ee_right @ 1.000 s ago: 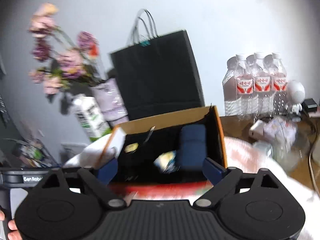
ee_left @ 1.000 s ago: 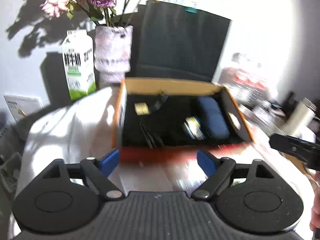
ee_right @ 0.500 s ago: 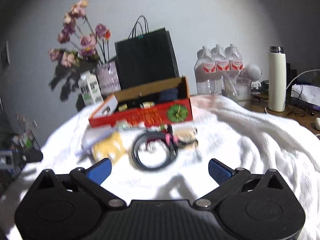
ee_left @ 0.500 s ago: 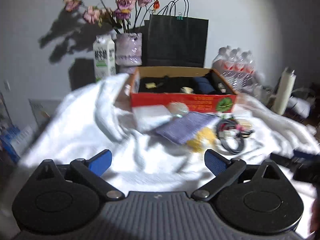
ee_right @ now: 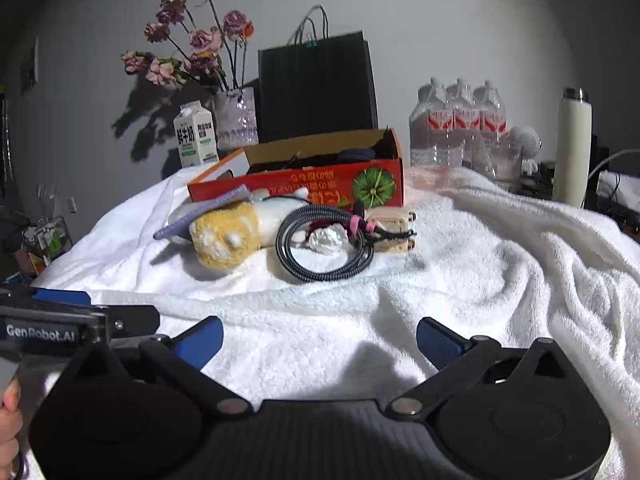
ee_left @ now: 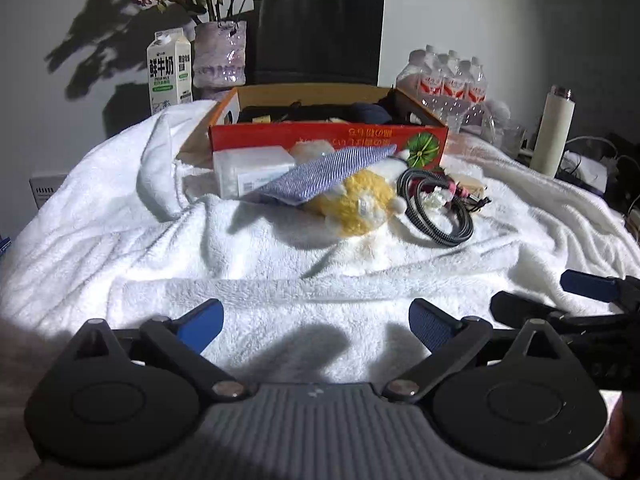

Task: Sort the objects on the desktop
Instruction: 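Move both grippers back over the towel toward the remaining items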

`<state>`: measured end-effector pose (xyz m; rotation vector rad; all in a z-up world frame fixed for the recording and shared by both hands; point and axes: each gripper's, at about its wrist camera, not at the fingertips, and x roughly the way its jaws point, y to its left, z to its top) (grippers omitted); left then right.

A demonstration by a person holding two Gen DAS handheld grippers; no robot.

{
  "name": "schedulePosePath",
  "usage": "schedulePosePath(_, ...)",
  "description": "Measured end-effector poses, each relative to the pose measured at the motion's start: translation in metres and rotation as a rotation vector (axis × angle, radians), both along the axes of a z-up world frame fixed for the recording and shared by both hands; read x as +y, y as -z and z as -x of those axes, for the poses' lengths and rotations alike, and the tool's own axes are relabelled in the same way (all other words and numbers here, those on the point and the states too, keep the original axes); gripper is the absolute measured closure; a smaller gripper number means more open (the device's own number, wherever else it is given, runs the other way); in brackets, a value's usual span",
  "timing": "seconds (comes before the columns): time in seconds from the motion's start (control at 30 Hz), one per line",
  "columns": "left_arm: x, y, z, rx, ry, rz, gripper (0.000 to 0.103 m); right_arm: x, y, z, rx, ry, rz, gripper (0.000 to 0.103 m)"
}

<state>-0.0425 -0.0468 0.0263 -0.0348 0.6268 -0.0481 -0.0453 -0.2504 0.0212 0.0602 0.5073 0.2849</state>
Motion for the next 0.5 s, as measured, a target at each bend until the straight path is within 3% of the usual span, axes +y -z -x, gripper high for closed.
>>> schedulePosePath(0.33,0.001,0.020,-0.011,0.061,0.007,-0.009,0.002,-0.013,0.010,-0.012,0.086,0.009,-0.088,0.000)
schedulePosePath(0.5,0.005,0.021,-0.012,0.074,0.001,0.015,0.002,-0.010,0.011,-0.015,0.109,0.011,-0.074,0.000)
